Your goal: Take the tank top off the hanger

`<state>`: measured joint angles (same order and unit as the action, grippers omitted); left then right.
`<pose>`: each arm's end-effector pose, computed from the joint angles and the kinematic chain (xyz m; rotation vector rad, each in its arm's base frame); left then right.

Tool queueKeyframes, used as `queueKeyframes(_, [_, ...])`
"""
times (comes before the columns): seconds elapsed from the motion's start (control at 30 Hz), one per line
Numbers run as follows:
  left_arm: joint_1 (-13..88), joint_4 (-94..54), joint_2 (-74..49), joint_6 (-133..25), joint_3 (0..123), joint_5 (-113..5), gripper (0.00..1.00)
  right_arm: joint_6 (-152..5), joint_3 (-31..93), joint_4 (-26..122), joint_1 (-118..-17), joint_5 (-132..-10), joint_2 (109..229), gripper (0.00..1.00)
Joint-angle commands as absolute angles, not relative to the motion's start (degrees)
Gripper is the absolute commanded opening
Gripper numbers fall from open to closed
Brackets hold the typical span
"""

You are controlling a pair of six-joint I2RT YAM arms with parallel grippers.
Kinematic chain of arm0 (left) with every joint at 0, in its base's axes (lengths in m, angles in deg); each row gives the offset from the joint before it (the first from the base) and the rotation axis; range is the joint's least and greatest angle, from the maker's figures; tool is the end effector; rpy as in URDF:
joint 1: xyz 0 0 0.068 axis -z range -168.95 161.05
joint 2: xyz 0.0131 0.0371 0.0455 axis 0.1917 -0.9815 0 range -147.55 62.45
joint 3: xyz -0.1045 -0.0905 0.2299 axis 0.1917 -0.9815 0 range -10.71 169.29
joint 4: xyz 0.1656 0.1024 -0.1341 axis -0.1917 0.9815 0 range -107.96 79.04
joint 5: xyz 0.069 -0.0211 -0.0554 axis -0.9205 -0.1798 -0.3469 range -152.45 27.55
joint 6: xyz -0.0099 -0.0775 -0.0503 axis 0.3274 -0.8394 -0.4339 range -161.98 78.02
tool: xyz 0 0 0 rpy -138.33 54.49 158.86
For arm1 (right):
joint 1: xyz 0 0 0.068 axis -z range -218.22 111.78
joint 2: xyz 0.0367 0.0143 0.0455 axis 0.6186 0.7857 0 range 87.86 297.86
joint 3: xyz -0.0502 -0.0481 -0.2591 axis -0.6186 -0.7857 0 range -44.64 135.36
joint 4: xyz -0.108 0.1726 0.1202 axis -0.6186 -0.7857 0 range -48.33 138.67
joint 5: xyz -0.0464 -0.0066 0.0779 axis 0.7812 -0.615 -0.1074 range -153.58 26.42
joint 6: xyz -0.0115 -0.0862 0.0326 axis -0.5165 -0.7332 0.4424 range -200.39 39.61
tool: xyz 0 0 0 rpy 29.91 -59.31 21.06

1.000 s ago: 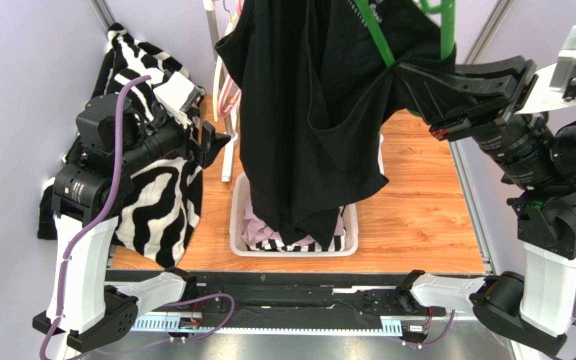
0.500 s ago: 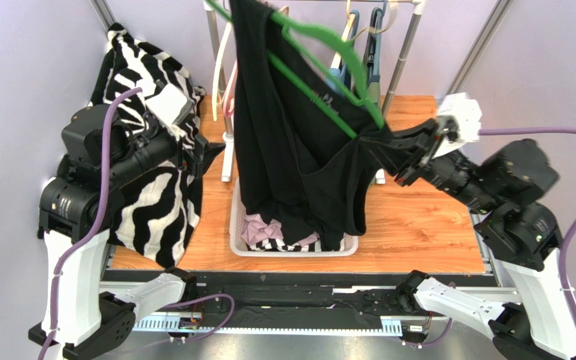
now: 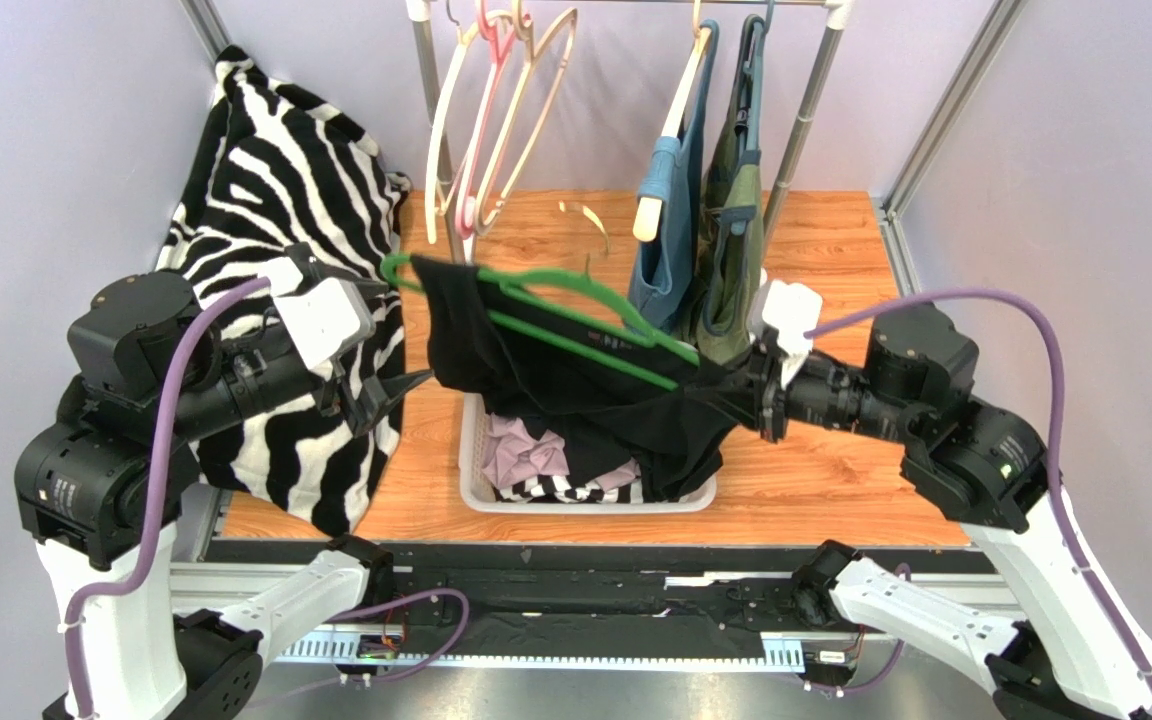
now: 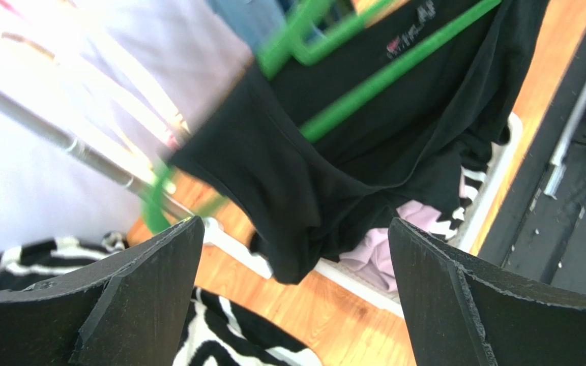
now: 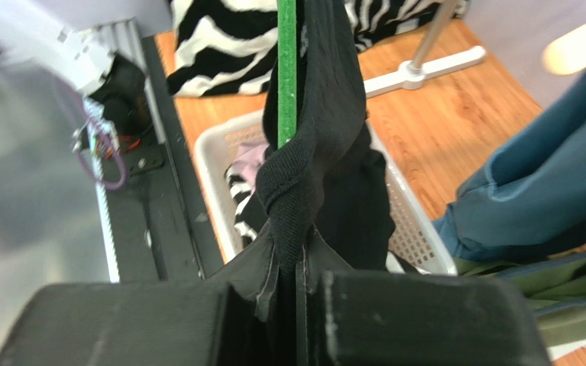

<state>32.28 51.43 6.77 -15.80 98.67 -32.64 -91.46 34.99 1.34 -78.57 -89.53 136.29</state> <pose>0.0741 -0.0735 0.4993 1.0510 1.4952 -0.4177 0.0881 0.1228 0.4305 -1.1010 1.5413 0.7708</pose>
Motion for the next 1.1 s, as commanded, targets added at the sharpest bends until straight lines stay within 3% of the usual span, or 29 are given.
queueKeyframes(0.0, [31.97, 55.25, 6.29, -7.54, 100.3, -26.42, 0.99, -96.73, 33.49, 2.71, -78.82, -95.83, 131.55, 0.0])
queueKeyframes(0.2, [31.97, 52.8, 5.15, -4.98, 98.8, -29.92, 0.99, -98.49, 33.84, -1.07, -78.82, -97.5, 131.1, 0.0])
queueKeyframes(0.43, [31.97, 54.99, 1.55, -3.04, 104.86, -22.02, 0.99, -98.93, 33.49, -2.3, -78.82, -99.53, 131.98, 0.0])
queueKeyframes(0.57, [31.97, 57.62, 1.63, 1.52, 100.94, -22.98, 0.99, -99.37, 33.75, -2.39, -78.82, -99.53, 132.07, 0.0])
queueKeyframes(0.73, [31.97, 62.9, 2.25, 7.76, 96.78, -18.34, 0.9, -99.81, 34.63, -1.69, -78.82, -99.35, 132.69, 0.0])
queueKeyframes(0.83, [31.97, 65.01, 1.73, 8.56, 96.69, -15.61, 0.76, -99.9, 35.25, -0.9, -78.82, -99.61, 133.74, 0.0])
queueKeyframes(0.93, [32.06, 65.72, 1.11, 8.48, 96.96, -13.59, 0.36, -99.73, 35.34, 0.06, -78.73, -100.14, 134.44, 0.0])
queueKeyframes(1.0, [32.06, 65.37, 1.11, 7.95, 97.13, -12.35, 0.29, -99.29, 35.16, 0.68, -78.82, -100.49, 134.8, 0.0])
queueKeyframes(1.07, [32.23, 65.28, 0.76, 7.42, 97.83, -11.65, 0.3, -98.94, 34.81, 1.38, -78.82, -100.76, 135.24, 0.0])
